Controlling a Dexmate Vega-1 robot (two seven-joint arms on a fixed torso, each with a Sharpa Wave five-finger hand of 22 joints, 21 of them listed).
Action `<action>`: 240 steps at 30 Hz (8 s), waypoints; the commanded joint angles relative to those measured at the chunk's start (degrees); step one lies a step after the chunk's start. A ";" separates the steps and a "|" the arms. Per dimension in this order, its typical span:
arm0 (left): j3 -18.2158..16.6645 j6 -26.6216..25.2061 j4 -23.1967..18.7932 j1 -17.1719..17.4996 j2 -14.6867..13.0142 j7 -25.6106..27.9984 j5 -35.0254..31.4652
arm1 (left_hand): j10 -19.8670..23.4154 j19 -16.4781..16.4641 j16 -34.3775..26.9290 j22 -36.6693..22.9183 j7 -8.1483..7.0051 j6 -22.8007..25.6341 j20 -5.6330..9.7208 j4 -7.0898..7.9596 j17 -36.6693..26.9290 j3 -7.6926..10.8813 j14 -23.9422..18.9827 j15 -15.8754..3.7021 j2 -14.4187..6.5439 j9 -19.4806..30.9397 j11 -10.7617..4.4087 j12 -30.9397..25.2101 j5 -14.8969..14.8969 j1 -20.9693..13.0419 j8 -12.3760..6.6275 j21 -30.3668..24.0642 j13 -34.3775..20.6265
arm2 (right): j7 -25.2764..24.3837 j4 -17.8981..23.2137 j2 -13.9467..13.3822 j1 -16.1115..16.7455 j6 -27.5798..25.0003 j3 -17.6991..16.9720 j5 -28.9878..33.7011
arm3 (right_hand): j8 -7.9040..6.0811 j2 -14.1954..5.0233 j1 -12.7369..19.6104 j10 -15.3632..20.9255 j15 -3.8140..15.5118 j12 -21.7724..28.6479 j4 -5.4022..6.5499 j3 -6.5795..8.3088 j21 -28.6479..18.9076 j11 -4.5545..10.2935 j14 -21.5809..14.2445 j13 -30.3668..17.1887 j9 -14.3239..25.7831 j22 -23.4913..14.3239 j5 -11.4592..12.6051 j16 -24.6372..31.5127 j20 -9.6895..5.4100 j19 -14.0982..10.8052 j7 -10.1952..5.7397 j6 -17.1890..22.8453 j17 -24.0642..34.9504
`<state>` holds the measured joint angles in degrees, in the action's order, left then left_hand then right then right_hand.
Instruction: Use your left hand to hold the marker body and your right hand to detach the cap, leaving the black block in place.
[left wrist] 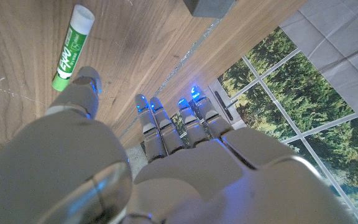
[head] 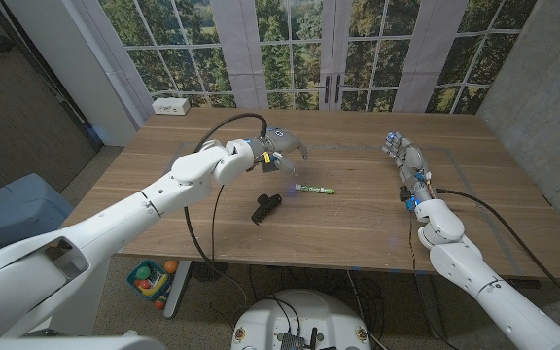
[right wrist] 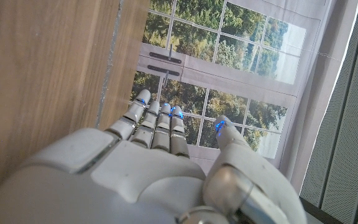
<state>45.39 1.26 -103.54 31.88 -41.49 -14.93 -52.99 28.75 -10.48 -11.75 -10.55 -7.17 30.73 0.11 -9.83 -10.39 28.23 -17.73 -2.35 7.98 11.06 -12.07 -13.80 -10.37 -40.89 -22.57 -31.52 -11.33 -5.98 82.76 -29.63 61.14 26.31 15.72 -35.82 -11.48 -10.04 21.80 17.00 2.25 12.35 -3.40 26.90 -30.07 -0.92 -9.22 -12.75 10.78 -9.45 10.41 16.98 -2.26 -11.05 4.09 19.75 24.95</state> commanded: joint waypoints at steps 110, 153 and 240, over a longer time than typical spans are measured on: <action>7.36 -12.70 8.93 4.85 5.52 11.45 0.33 | 36.23 -8.60 -7.35 -0.25 5.10 22.88 2.10 -1.17 -2.11 -2.82 -23.63 -11.34 -14.49 1.89 -0.25 -11.69 -0.54 -24.16 -4.08 0.36 -7.16 | 0.82 -1.42 -0.32 0.76 1.60 -0.73 -0.40 | -0.08 0.96 -2.67 1.50 -0.78 0.03 -0.41 -1.85 2.40 -0.53 -1.19 0.18 0.21 -0.31 0.19 -0.26 -0.96 -1.67 0.06 0.97 -1.17; 0.43 -9.16 10.33 7.72 6.64 38.65 10.03 | 35.08 -9.43 -10.46 -0.61 6.05 21.03 3.07 -0.10 -6.27 -5.00 -25.31 -11.49 -16.77 9.04 0.62 -13.73 -2.01 -27.16 -7.90 -0.97 -14.87 | -12.02 13.58 -7.37 5.60 -10.20 -1.01 12.48 | -1.31 4.48 9.10 6.52 0.58 1.67 -6.99 -0.21 1.25 -0.12 -13.92 -0.93 0.31 -1.37 2.47 5.15 4.60 -11.54 0.04 3.76 -1.38; 0.74 0.86 14.26 5.09 7.67 46.11 9.20 | 34.64 -9.76 -11.53 -0.94 5.21 20.07 3.71 -0.16 -9.77 -6.03 -25.56 -11.54 -16.60 13.74 0.29 -14.35 -2.55 -27.82 -10.82 -3.49 -20.76 | -16.57 33.25 -13.63 1.76 -31.39 8.44 42.14 | -2.86 8.38 30.26 11.23 8.63 4.11 -6.75 -3.36 -6.56 4.67 -20.86 -5.37 0.98 -3.16 -0.07 18.53 0.18 -20.02 -4.30 8.86 11.45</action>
<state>46.09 1.00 -89.74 36.89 -34.14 30.99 -44.45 57.30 -20.19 -22.89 -11.33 -1.97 50.46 2.46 -10.15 -19.82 22.22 -43.21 -4.71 -1.40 11.55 -6.06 -27.78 -12.35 -62.00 -33.22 -34.63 -17.47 -22.07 116.43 -44.49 64.26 -4.88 22.52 2.97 -14.09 -1.75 51.51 27.75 2.76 16.14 -10.11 23.65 -36.08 3.69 -29.20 -17.97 11.60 -12.40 10.37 35.22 -1.95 -30.40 0.30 28.25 36.26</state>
